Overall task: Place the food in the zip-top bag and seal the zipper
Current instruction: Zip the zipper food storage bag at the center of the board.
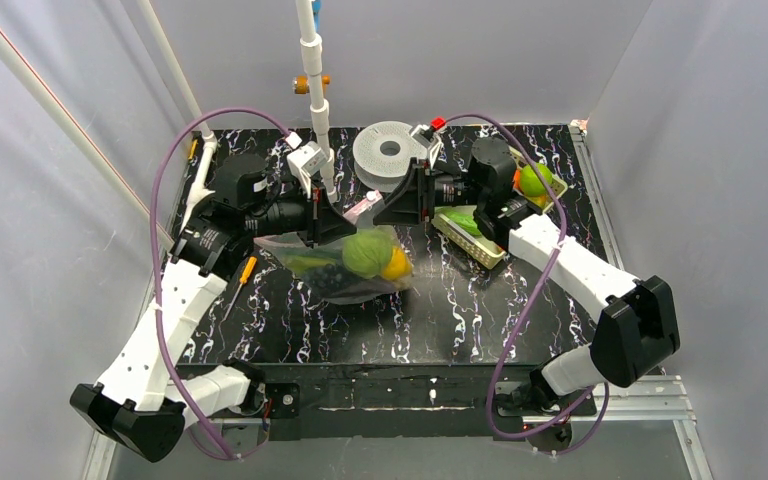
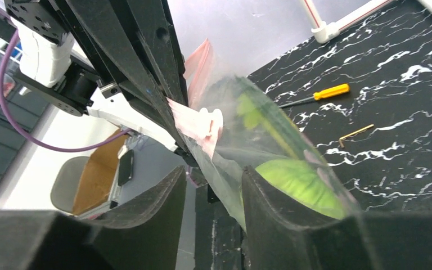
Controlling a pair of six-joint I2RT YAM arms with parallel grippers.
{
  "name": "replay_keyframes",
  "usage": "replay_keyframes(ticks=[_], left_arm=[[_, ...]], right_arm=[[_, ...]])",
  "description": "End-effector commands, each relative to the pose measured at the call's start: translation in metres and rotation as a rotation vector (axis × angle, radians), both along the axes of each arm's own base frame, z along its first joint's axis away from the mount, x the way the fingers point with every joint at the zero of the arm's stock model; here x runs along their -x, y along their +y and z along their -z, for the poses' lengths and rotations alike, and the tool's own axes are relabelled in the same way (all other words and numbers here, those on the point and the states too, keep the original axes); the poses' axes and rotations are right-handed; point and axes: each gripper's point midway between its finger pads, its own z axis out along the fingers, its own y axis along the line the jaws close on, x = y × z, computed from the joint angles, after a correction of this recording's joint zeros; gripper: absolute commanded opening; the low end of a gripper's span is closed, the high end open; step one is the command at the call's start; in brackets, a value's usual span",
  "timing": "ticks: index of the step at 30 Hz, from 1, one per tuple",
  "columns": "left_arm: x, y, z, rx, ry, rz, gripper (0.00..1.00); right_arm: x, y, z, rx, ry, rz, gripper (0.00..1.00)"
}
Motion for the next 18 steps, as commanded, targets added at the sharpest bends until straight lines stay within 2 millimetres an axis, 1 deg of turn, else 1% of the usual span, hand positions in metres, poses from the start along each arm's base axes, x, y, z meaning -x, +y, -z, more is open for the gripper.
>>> replay_keyframes(ticks=[1,4,5,6,7,8,9,11,12,13,14,15,18], left_arm=[[0.007,-0.003,-0.031,0.073,-0.102,0.029,0.0],[0.007,-0.002,-0.029,0.071,-0.092,0.019,0.0],[0.006,-0.001,-0.028,0.068,-0.079,-0.001,0.0],[0.005,0.001,-0.025,0.062,-0.052,-0.026,0.0],[0.004,0.003,-0.025,0.058,-0.03,-0.049,0.0],[0.005,0.005,-0.026,0.055,-0.011,-0.064,0.0],[0.006,0.005,-0.028,0.054,0.011,-0.072,0.04],[0.01,0.006,-0.034,0.066,0.05,-0.084,0.28],[0.011,0.005,-0.038,0.081,0.065,-0.092,0.42],[0.011,0.005,-0.042,0.097,0.082,-0.102,0.52],[0.011,0.003,-0.046,0.116,0.102,-0.112,0.6],[0.01,0.002,-0.049,0.131,0.121,-0.12,0.66],[0.007,-0.003,-0.059,0.157,0.167,-0.118,0.78]], right_arm=[[0.013,0.008,-0.012,-0.051,-0.023,-0.049,0.44],[0.017,0.013,-0.014,-0.058,-0.002,-0.066,0.32],[0.018,0.014,-0.013,-0.06,0.005,-0.07,0.25],[0.018,0.014,-0.012,-0.06,0.01,-0.07,0.14],[0.018,0.014,-0.011,-0.06,0.013,-0.063,0.08],[0.018,0.014,-0.009,-0.057,0.015,-0.056,0.05],[0.016,0.013,-0.008,-0.054,0.01,-0.043,0.01],[0.016,0.012,-0.006,-0.04,0.004,-0.034,0.01],[0.017,0.012,-0.006,-0.037,-0.003,-0.039,0.01],[0.018,0.012,-0.007,-0.034,-0.01,-0.044,0.01],[0.02,0.011,-0.008,-0.031,-0.021,-0.053,0.01],[0.021,0.01,-0.009,-0.029,-0.035,-0.061,0.01],[0.026,0.006,-0.011,-0.02,-0.064,-0.074,0.01]])
